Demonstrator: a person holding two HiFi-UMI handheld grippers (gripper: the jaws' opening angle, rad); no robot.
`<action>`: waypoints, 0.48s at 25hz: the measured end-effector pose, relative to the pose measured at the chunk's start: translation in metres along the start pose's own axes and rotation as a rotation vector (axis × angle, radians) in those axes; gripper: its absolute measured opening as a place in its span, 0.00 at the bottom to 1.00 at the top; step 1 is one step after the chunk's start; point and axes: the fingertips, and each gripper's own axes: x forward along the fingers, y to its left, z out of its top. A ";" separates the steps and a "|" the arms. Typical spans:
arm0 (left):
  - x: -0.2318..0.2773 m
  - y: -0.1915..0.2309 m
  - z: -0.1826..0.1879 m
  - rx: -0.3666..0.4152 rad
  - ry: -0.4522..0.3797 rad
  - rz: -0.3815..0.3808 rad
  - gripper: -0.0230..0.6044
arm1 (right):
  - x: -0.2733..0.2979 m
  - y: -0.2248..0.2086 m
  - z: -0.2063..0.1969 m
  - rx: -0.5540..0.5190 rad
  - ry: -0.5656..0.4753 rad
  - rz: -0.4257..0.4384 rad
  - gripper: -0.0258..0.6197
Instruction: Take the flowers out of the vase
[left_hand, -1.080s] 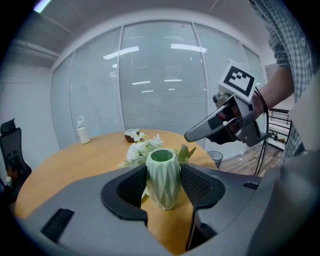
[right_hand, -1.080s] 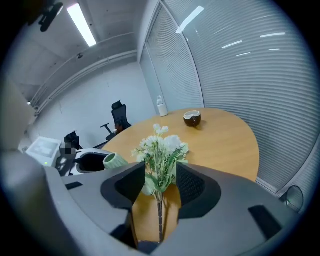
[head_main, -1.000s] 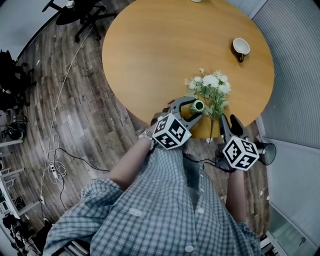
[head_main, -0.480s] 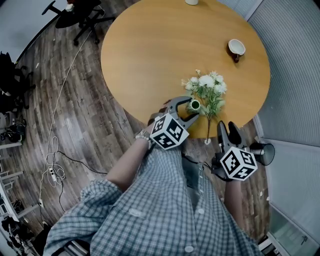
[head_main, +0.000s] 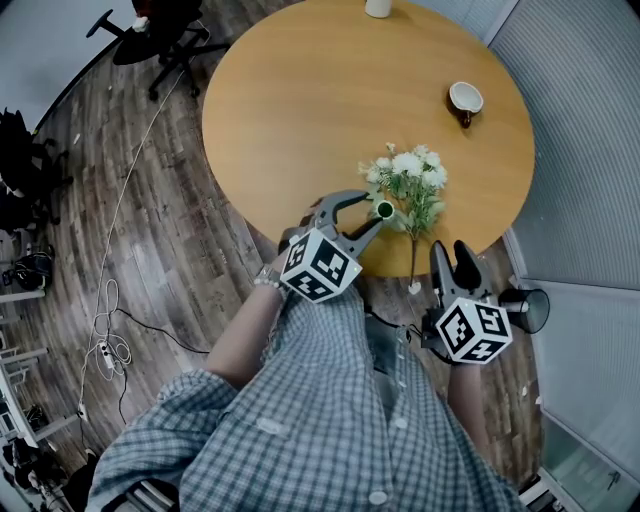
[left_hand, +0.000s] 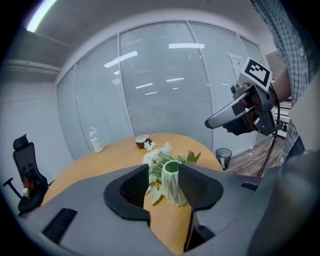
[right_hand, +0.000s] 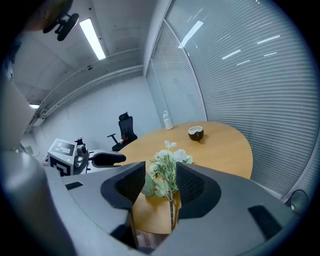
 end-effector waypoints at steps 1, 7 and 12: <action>-0.004 0.003 0.003 -0.002 -0.008 0.015 0.33 | -0.002 0.002 0.002 -0.011 -0.010 -0.001 0.28; -0.025 0.013 0.025 -0.024 -0.045 0.072 0.11 | -0.014 0.012 0.028 -0.024 -0.098 0.010 0.12; -0.034 0.007 0.041 0.003 -0.046 0.079 0.05 | -0.023 0.028 0.044 -0.091 -0.135 0.062 0.07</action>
